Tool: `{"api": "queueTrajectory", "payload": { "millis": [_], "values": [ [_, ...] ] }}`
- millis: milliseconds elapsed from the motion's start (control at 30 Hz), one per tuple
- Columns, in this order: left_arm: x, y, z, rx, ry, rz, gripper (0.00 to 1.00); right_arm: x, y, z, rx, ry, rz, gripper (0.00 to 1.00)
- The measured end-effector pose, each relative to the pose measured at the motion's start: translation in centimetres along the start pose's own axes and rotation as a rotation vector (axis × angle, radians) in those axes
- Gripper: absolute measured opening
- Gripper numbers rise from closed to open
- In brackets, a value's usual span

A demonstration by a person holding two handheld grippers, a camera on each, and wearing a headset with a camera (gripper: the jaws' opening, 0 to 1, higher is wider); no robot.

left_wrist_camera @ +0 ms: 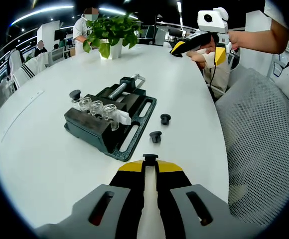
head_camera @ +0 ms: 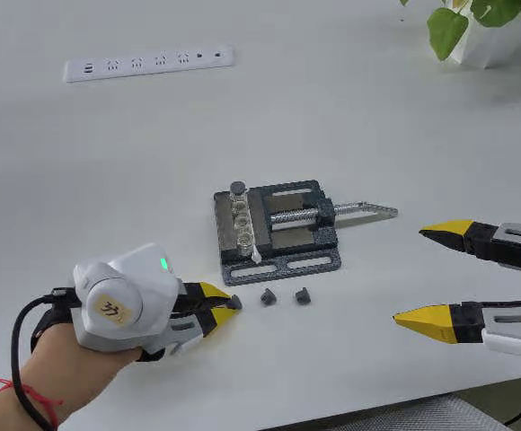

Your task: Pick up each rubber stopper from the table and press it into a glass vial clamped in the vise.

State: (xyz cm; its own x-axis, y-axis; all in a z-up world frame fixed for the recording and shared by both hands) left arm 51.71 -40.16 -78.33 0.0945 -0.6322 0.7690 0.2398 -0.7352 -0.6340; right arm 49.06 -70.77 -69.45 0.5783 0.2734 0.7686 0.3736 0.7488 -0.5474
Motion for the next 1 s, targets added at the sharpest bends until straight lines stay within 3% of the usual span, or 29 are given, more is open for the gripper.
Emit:
{"api": "queueTrajectory", "payload": {
  "millis": [200,367,533,633,800,1000],
  "values": [
    [1.0,-0.7,-0.2,0.013,0.014,-0.045,0.04,1.0,0.1,0.7,0.025,-0.018,0.012,0.6],
    [2.7,-1.9,-0.7,0.023,0.034,-0.1,0.04,2.7,0.5,1.7,0.059,-0.071,0.034,0.55],
    [5.7,-3.5,-1.3,0.021,0.062,-0.152,0.04,4.0,1.0,2.3,0.122,-0.107,0.039,0.49],
    [7.5,-4.5,-1.4,0.014,0.084,-0.19,0.04,5.7,1.5,3.5,0.168,-0.16,0.042,0.46],
    [9.9,-5.7,-1.5,-0.001,0.112,-0.248,0.04,7.3,2.6,4.8,0.234,-0.233,0.064,0.4],
    [11.9,-6.5,-1.8,-0.025,0.155,-0.274,0.04,9.0,3.6,6.7,0.298,-0.3,0.094,0.34]
  ]
}}
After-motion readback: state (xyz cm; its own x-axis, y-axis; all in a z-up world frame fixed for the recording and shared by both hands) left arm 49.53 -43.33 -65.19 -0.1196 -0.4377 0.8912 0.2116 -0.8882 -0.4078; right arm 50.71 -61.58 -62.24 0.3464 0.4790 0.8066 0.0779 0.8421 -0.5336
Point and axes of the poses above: the centre of the closed fingertips' face, and the gripper's own axes: y roughly forward along the fingers, z roughly to its left, x roughly out of its top, the point moved 10 cm from there along -y, roughly backward along the fingers, and after that the axes turned 14 degrees about y, right-handed, at the moved point
